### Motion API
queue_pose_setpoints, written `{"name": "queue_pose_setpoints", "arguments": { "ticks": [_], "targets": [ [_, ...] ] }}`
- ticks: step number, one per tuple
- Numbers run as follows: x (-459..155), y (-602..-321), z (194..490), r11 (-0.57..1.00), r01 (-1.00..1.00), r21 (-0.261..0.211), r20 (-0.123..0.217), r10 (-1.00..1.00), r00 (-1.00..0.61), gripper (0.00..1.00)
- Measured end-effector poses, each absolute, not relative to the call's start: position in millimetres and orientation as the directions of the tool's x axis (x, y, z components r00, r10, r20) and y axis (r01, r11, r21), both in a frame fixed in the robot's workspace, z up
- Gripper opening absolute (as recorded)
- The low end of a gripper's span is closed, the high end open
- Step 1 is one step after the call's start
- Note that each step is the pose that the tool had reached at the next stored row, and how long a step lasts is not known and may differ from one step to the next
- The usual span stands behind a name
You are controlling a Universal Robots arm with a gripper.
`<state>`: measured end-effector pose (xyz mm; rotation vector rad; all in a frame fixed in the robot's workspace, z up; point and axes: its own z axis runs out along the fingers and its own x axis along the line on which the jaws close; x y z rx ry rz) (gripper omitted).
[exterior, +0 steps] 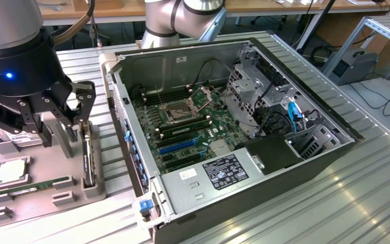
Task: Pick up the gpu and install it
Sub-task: 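Pick up the gpu and move the gpu toward the slot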
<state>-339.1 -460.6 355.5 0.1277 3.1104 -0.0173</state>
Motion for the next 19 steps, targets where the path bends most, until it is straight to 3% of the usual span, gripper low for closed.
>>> {"name": "queue_pose_setpoints", "arguments": {
  "ticks": [19],
  "targets": [
    [-339.2, -460.6, 335.2, 0.997, 0.082, -0.010, -0.029, 0.082, -0.996, 0.42]
  ]
}}
